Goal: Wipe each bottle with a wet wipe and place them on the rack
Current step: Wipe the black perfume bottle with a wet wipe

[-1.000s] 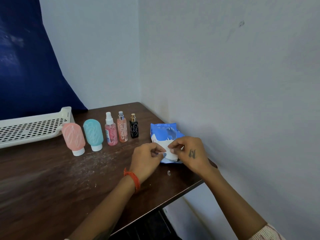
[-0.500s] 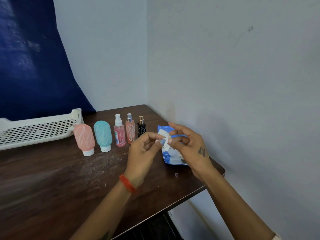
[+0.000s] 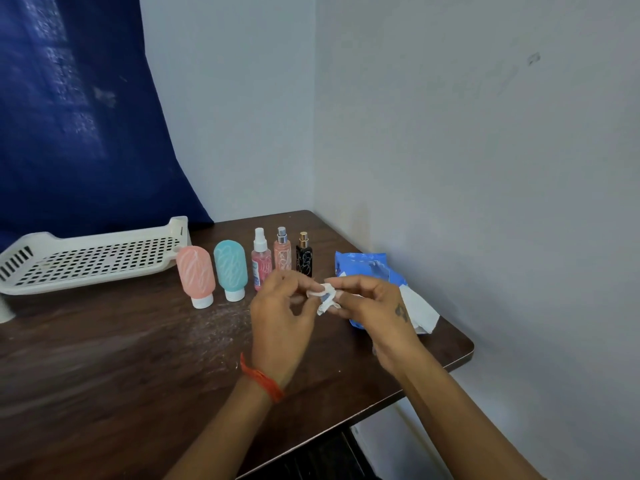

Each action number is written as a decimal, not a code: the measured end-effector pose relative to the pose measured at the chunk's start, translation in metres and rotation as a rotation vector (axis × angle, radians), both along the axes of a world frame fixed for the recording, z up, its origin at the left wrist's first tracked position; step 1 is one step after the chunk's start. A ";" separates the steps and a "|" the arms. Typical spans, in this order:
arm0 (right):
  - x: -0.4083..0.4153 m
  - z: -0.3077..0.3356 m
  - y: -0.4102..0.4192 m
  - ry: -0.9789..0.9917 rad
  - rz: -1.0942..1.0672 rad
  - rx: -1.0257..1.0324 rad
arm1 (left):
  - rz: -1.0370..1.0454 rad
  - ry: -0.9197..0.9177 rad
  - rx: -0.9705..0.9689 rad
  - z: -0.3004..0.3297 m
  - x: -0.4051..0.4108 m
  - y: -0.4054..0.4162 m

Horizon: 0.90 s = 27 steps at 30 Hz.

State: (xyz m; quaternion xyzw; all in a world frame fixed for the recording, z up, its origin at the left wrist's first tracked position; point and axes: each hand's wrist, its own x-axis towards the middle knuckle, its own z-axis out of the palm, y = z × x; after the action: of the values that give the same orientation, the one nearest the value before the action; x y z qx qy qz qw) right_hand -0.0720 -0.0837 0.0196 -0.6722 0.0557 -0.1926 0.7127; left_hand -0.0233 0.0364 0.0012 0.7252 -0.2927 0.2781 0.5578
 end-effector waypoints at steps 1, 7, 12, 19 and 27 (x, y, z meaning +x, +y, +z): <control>0.000 0.001 0.000 0.021 0.032 0.081 | 0.025 -0.017 0.009 0.000 0.002 0.001; 0.003 0.001 0.000 0.035 0.089 0.038 | -0.033 0.050 0.004 0.002 0.002 0.003; 0.012 -0.001 -0.008 0.002 -0.014 0.049 | -0.318 0.202 -0.017 0.012 0.002 0.004; 0.019 0.005 -0.020 -0.073 -0.177 0.072 | -0.044 0.085 0.147 0.023 0.040 -0.016; 0.017 0.004 -0.029 -0.116 -0.120 0.098 | 0.138 0.212 0.496 0.023 0.097 -0.056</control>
State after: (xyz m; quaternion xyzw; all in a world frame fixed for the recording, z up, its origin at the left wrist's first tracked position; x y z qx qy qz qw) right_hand -0.0546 -0.1129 0.0240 -0.6197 0.0639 -0.2706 0.7340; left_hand 0.0733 -0.0195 0.0243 0.8828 -0.2417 0.1581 0.3705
